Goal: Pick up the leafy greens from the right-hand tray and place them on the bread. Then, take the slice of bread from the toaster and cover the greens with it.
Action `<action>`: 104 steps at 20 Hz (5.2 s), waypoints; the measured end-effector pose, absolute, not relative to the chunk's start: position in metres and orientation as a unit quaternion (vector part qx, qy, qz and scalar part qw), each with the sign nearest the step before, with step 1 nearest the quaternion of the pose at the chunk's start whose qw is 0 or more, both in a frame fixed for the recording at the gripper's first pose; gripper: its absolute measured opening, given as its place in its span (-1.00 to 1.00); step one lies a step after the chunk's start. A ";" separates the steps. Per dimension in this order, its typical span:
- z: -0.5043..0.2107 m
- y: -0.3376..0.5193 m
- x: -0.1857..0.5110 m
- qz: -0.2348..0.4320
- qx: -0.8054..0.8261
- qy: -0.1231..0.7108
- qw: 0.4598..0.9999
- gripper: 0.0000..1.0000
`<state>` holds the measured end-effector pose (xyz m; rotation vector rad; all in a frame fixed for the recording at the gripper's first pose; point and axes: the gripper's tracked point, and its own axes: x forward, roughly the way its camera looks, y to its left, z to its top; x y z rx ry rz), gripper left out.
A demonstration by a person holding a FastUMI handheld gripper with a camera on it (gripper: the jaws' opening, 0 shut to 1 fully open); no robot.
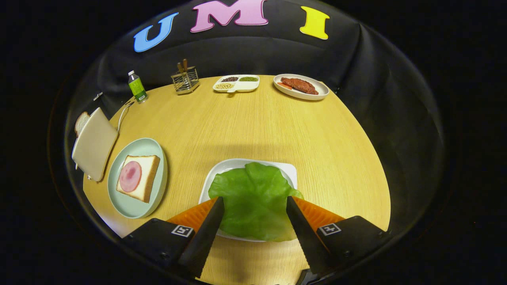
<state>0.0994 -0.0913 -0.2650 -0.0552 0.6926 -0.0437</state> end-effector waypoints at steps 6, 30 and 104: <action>-0.291 -0.092 0.099 -0.011 -0.042 0.381 0.924 0.68; -0.295 -0.088 0.102 -0.018 -0.035 0.383 0.923 -0.75; -0.127 0.296 0.083 0.255 -0.086 0.209 0.940 0.90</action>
